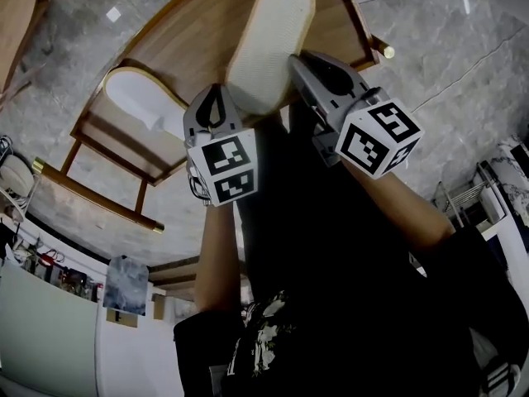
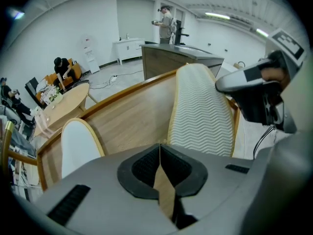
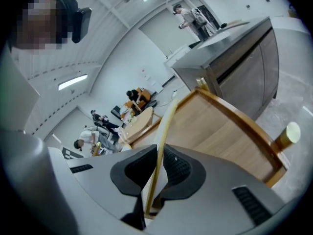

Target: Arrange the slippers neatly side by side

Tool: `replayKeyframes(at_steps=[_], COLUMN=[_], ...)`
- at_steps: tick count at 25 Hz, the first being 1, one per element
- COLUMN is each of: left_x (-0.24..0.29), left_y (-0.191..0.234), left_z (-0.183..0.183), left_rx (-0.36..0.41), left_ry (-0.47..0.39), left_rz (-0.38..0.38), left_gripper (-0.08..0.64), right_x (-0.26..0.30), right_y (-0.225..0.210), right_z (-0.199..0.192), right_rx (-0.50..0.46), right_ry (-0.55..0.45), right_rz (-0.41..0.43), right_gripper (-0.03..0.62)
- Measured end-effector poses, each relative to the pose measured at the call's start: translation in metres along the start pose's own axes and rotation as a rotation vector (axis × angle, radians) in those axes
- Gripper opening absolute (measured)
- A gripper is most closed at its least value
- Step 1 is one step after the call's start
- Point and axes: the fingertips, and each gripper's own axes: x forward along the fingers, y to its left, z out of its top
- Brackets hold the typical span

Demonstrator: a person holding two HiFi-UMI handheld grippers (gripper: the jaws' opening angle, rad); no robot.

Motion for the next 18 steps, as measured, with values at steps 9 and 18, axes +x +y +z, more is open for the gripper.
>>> replayKeyframes(at_steps=[9,18], left_x=[-0.032,-0.056], left_y=[-0.001,0.008], left_z=[0.006,-0.015], left_rx=[-0.181,-0.417], left_ry=[-0.08,-0.129], left_rz=[0.054,0.173], left_gripper=[0.006,0.006], right_x=[-0.008,0.007], right_y=[0.062,0.113], right_z=[0.051,0.057], right_rx=[-0.451,-0.876], right_ry=[-0.003,0.065], right_rz=[0.176,0.384], right_gripper=[0.025,0.021])
